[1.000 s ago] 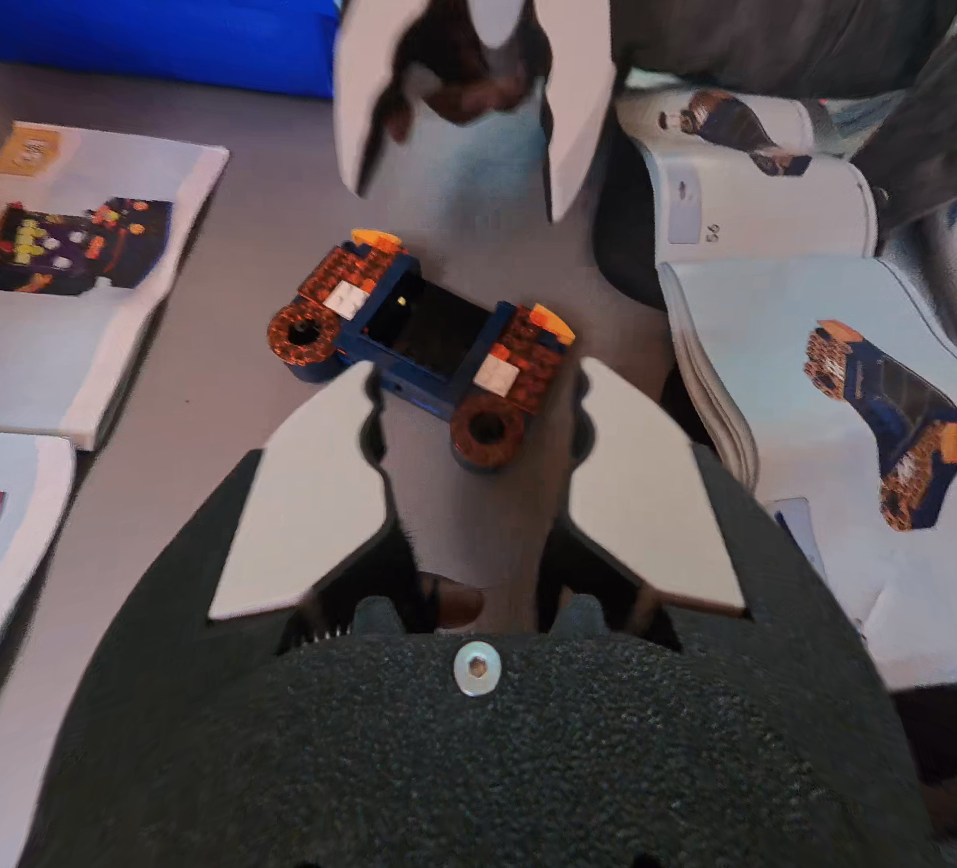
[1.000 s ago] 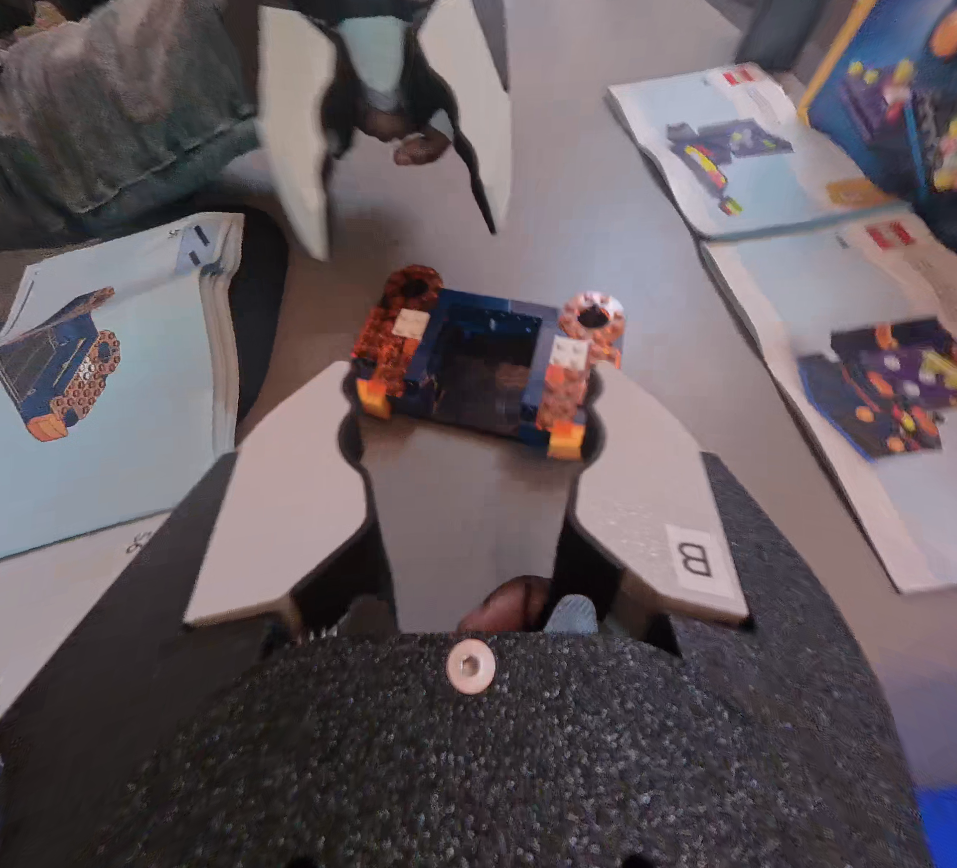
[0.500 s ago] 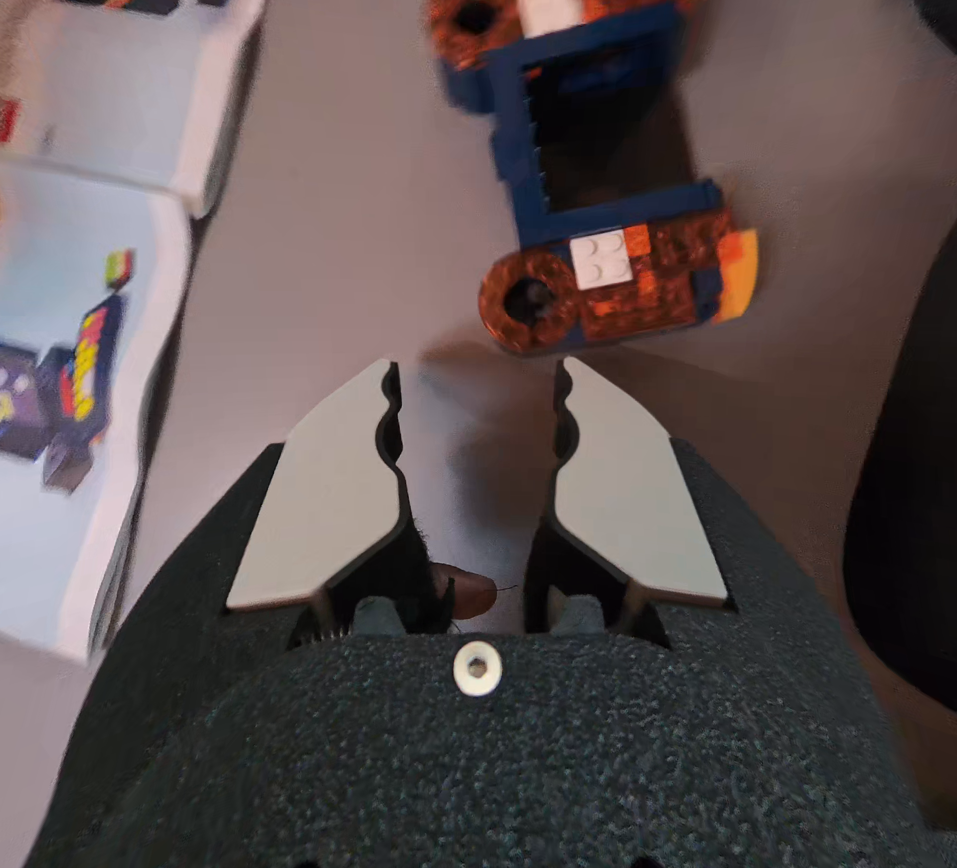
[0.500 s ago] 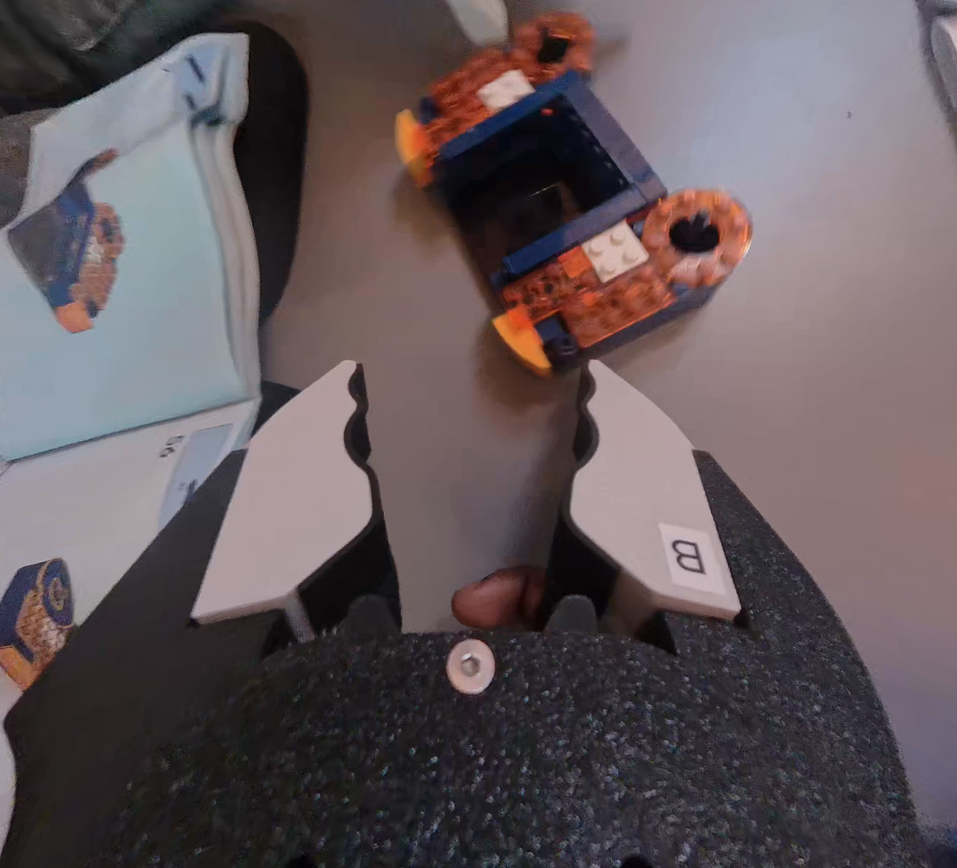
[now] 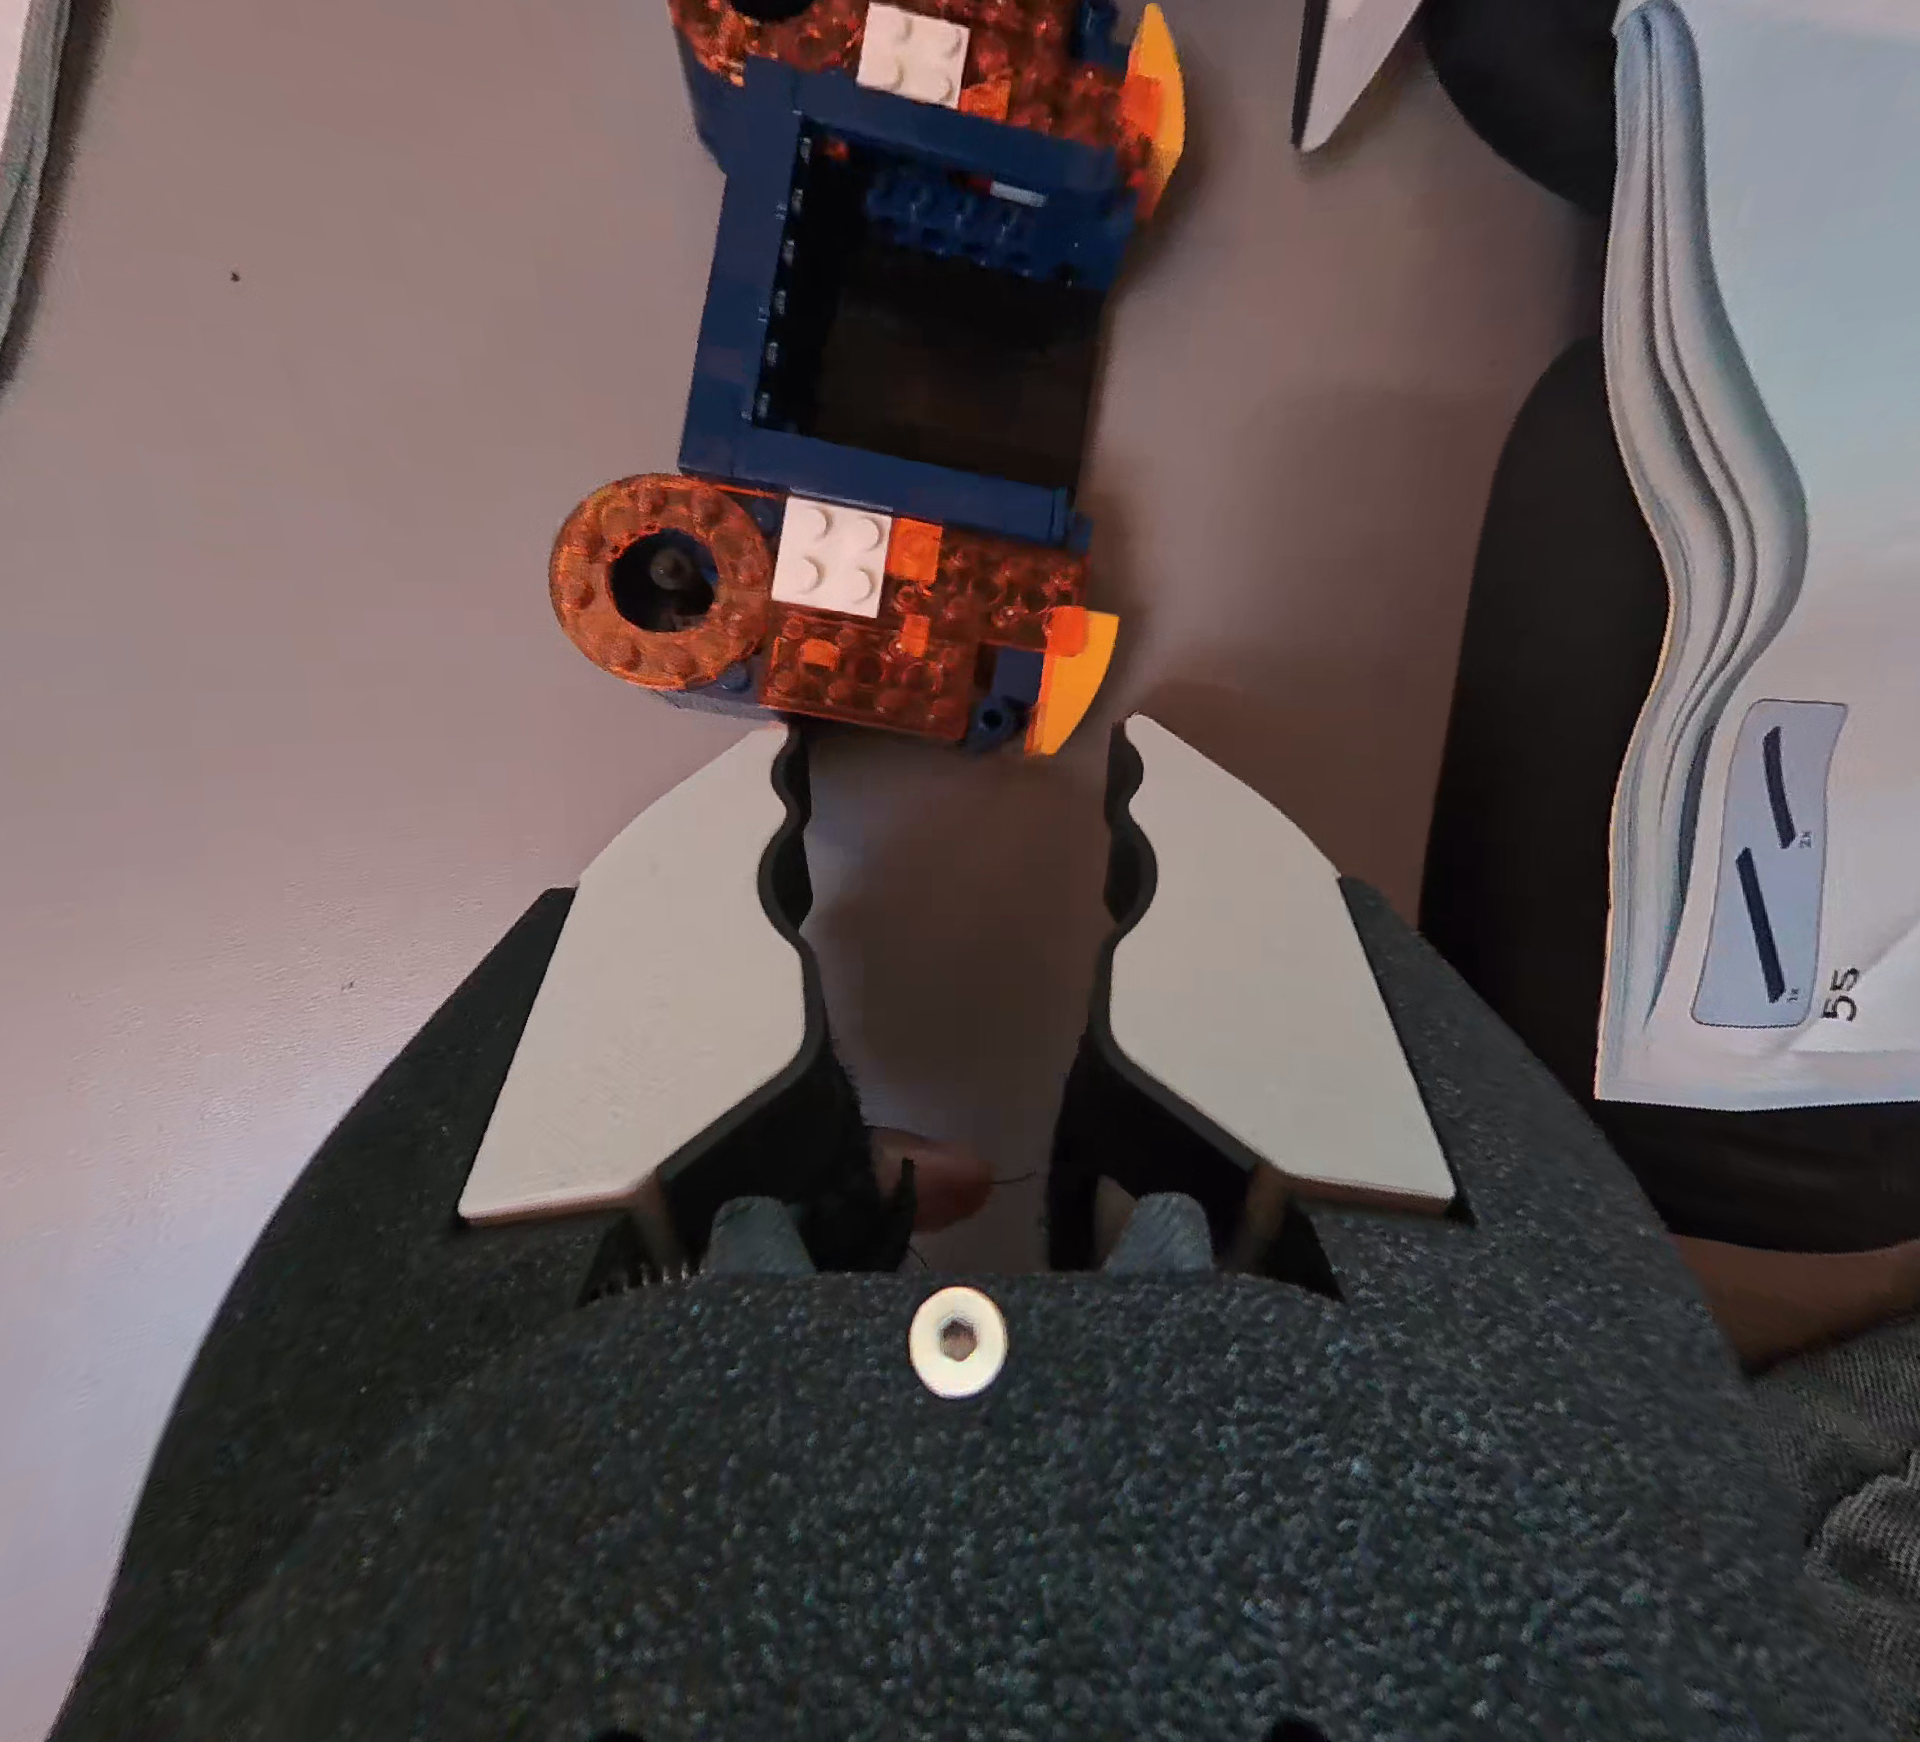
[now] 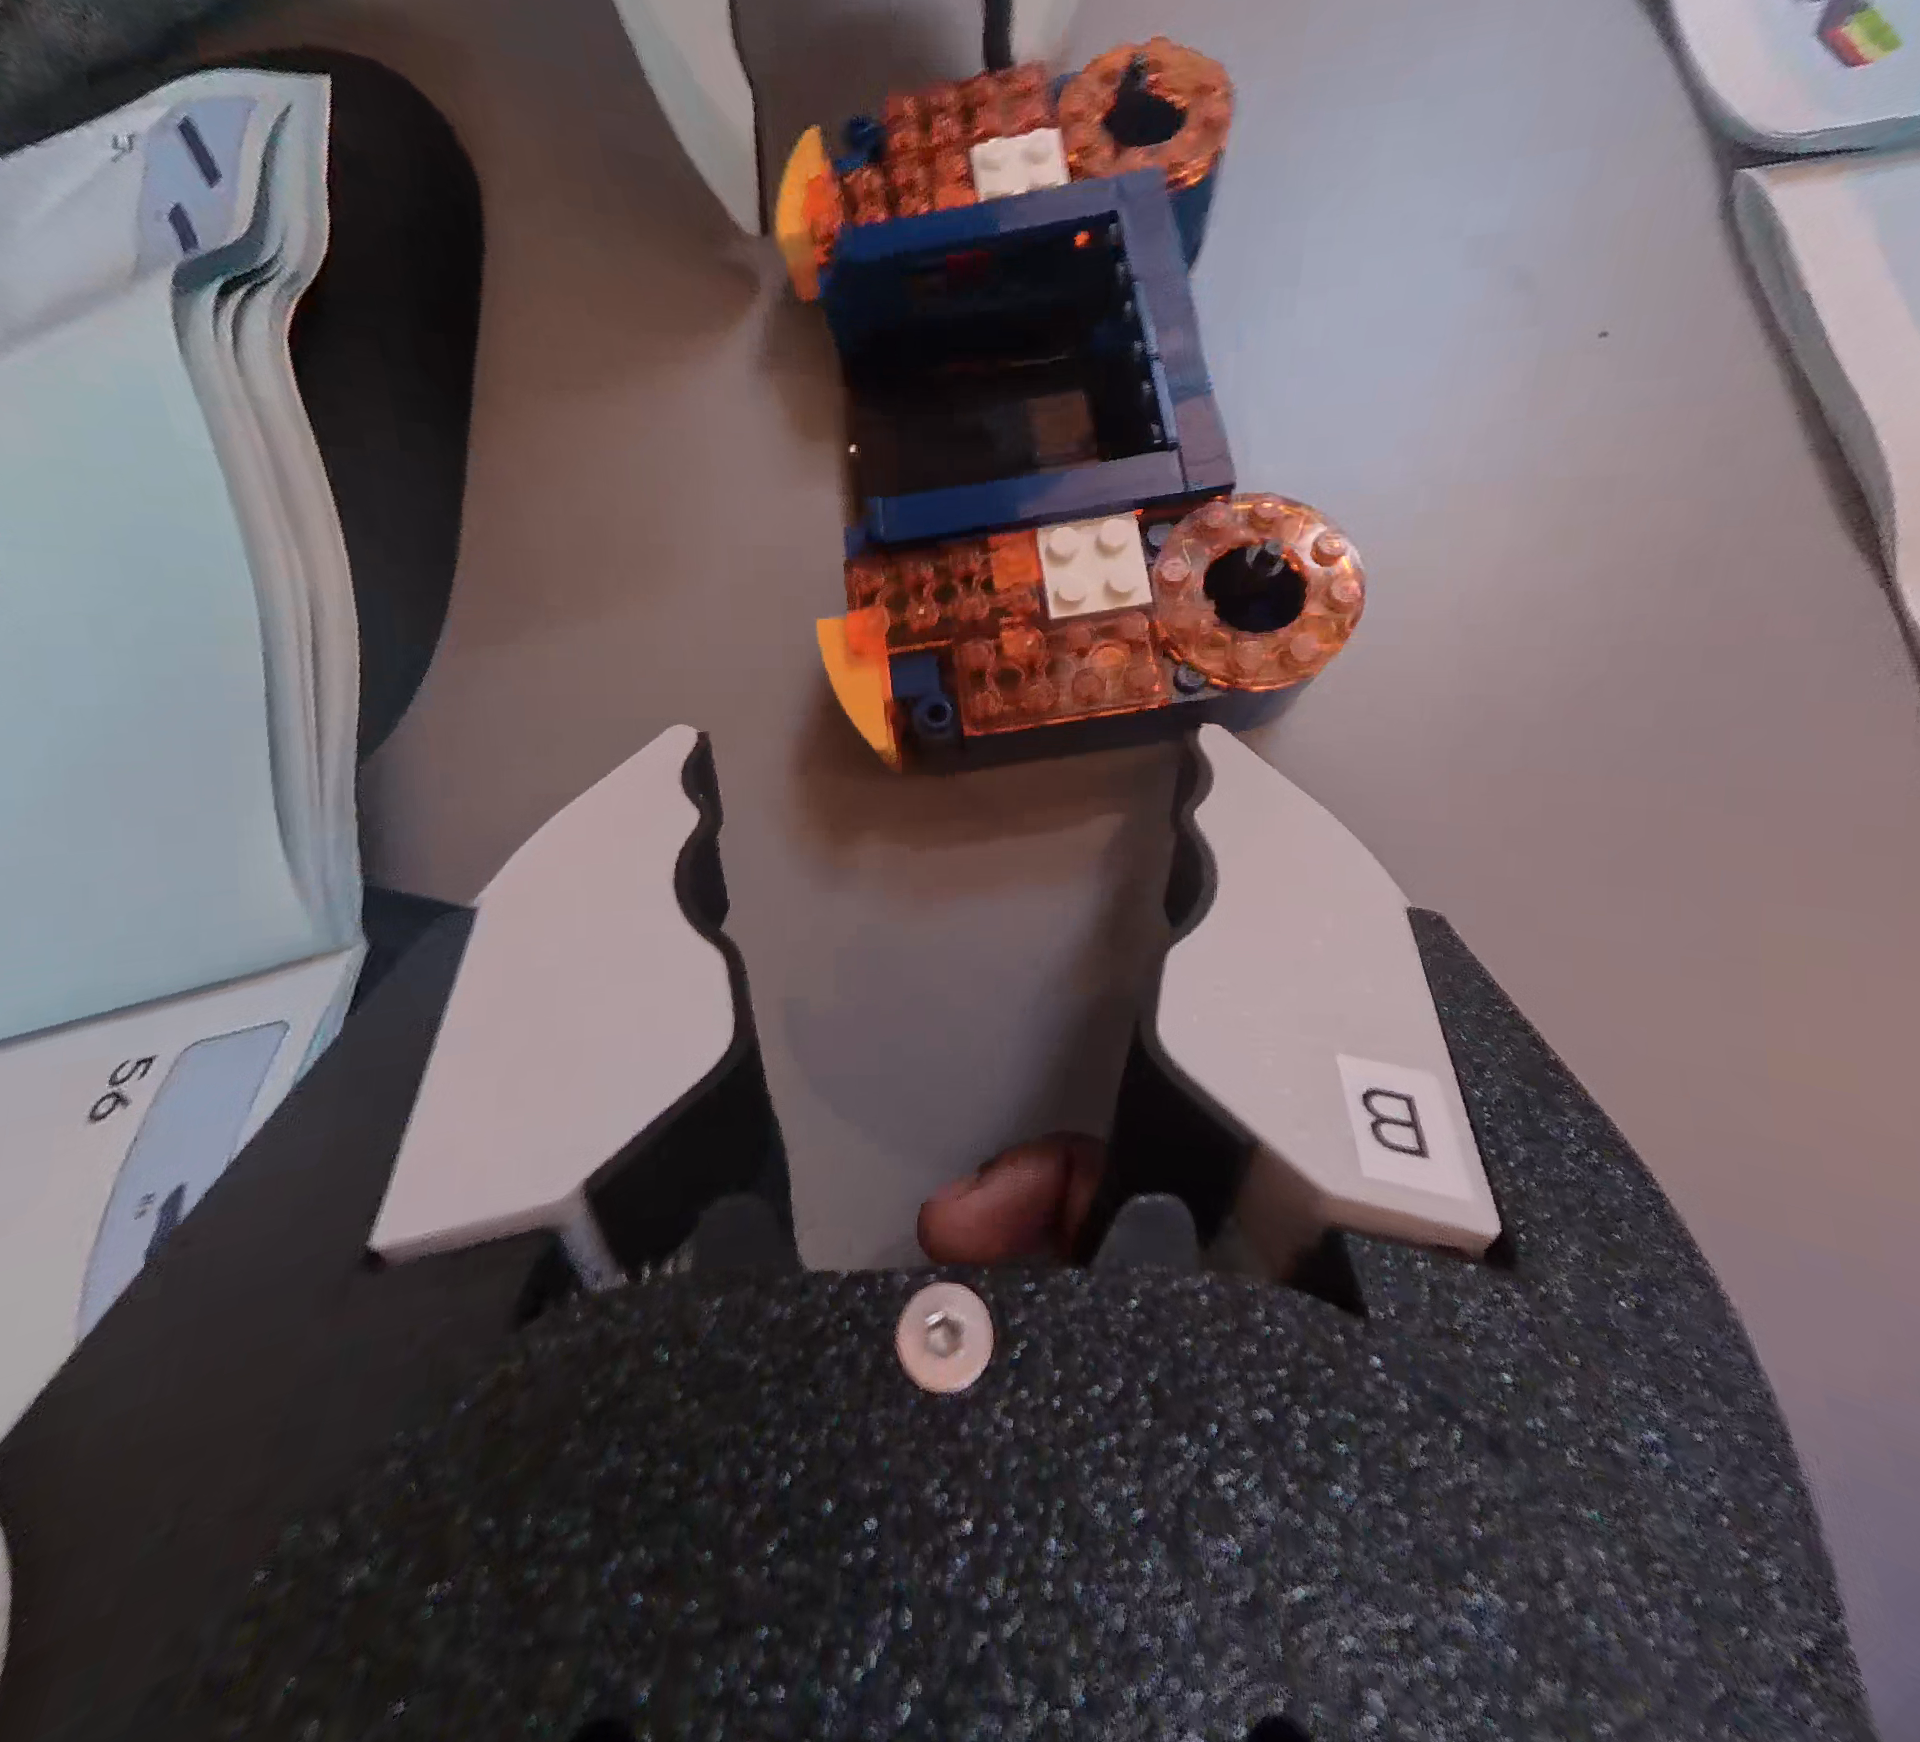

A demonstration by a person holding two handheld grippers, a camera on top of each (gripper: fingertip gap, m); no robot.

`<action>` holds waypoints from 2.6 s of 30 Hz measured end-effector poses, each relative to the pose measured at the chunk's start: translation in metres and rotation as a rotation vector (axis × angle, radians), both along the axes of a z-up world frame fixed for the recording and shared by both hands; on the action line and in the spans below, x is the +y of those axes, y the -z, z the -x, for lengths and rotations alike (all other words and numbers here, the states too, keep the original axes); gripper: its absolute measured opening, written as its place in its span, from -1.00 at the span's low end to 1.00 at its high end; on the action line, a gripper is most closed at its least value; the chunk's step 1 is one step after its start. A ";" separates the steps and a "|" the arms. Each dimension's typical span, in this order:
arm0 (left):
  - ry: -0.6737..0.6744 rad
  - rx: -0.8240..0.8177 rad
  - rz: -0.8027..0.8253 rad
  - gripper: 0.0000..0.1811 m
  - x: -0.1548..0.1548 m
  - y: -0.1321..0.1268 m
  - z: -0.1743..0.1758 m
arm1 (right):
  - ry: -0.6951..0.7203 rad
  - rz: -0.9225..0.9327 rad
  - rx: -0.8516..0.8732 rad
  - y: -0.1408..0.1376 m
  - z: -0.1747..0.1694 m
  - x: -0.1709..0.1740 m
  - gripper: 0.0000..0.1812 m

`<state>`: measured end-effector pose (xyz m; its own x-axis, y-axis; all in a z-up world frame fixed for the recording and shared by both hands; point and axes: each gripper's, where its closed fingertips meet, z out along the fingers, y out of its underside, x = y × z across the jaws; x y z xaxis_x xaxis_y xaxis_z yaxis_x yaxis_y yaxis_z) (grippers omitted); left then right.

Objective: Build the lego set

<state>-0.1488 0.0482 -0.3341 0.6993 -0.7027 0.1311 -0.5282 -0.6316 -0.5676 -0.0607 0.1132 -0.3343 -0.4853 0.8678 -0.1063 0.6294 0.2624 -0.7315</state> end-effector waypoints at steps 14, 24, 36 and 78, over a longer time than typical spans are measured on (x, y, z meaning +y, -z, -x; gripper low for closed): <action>-0.240 -0.132 -0.307 -0.40 -0.002 -0.078 0.008 | 0.130 0.029 0.373 -0.120 -0.037 0.024 -0.16; -0.356 -0.171 -0.567 -0.38 -0.111 -0.097 -0.084 | 0.255 -0.018 0.120 -0.058 -0.206 0.013 -0.23; -0.157 -0.097 -0.587 -0.44 -0.114 -0.106 -0.170 | 0.498 0.159 0.070 -0.028 -0.239 0.030 -0.32; -0.820 -0.205 -1.000 -0.99 -0.059 -0.130 0.029 | 0.760 -0.099 0.543 -0.095 -0.187 0.153 -0.73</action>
